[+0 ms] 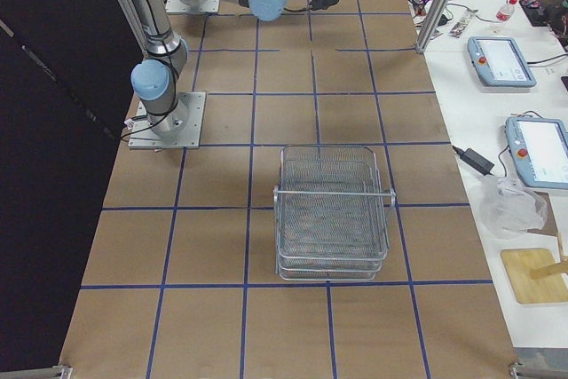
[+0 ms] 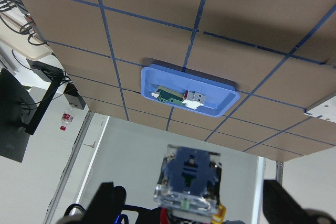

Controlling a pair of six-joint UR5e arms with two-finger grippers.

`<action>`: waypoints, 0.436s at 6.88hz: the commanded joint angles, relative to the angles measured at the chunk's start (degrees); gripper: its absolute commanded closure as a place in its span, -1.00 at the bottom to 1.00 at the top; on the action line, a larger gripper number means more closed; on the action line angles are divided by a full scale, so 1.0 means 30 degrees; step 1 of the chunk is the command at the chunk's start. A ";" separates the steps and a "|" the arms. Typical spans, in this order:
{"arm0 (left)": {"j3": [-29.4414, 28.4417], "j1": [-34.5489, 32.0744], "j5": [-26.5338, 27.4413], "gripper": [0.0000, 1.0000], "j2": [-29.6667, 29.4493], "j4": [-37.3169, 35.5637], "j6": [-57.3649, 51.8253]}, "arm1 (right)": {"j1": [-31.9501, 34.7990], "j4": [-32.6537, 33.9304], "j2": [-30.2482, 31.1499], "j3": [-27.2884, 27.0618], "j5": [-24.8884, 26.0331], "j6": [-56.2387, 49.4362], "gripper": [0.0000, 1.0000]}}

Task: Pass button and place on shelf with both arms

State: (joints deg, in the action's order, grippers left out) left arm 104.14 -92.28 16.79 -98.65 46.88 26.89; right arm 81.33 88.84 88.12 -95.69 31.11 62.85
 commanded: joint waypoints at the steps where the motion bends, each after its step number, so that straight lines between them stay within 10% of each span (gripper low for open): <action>1: 0.0032 -0.0003 0.0027 0.87 -0.0018 -0.0011 0.0001 | 0.0254 0.0005 -0.0224 0.0023 0.0145 0.0465 -1.00; 3: 0.0032 -0.0003 -0.0002 0.87 0.0011 -0.0011 0.0001 | 0.0254 0.0005 -0.0165 0.0023 0.0118 0.1109 -0.85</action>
State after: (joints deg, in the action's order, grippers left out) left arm 104.22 -92.28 16.85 -98.64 46.85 26.89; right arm 82.05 88.86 87.54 -95.59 31.52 65.18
